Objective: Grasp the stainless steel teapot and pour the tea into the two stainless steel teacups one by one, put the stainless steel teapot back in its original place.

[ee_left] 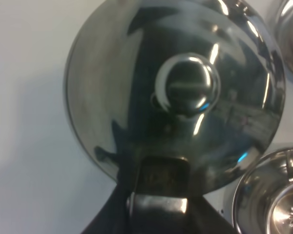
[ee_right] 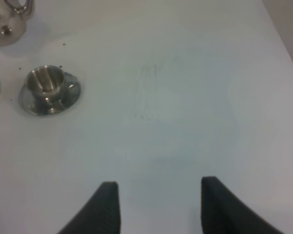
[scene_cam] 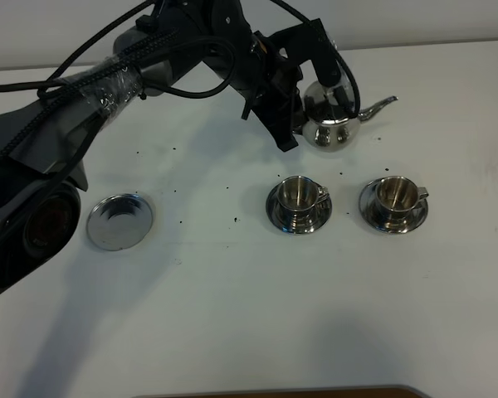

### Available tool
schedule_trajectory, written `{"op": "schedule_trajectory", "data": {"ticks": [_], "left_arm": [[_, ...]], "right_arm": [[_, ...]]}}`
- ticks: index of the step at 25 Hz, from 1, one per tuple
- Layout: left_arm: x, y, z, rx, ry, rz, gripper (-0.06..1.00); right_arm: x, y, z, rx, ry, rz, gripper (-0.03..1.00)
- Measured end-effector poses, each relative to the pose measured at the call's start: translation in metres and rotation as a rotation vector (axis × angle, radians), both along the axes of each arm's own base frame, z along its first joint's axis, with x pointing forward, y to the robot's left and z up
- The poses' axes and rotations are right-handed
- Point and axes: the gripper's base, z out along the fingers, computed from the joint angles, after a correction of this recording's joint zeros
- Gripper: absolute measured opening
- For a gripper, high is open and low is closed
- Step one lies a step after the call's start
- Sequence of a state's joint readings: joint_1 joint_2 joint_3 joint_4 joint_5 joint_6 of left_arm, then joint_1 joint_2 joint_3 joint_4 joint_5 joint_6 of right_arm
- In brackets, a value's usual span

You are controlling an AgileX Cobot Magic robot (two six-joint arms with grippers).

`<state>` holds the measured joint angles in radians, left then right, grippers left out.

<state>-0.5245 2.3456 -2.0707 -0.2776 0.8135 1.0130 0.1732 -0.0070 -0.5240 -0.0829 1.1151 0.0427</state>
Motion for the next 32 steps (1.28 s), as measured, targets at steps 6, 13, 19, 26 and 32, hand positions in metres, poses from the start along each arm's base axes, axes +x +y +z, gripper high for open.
{"op": "schedule_trajectory", "data": {"ticks": [6,13,19,26,32], "left_arm": [[-0.001,-0.003,0.000,0.008,-0.040,-0.099,0.28],[-0.002,-0.004,-0.001,0.073,-0.105,-0.200,0.28],[-0.005,-0.010,-0.001,0.099,-0.146,-0.287,0.28],[-0.007,-0.013,-0.001,0.134,-0.179,-0.353,0.28],[-0.007,-0.013,-0.001,0.142,-0.190,-0.374,0.28]], "right_arm": [[0.000,0.000,0.000,0.000,0.000,0.000,0.38],[0.000,0.000,0.000,0.000,0.000,0.000,0.38],[0.000,0.000,0.000,0.000,0.000,0.000,0.38],[0.000,0.000,0.000,0.000,0.000,0.000,0.38],[0.000,0.000,0.000,0.000,0.000,0.000,0.38]]}}
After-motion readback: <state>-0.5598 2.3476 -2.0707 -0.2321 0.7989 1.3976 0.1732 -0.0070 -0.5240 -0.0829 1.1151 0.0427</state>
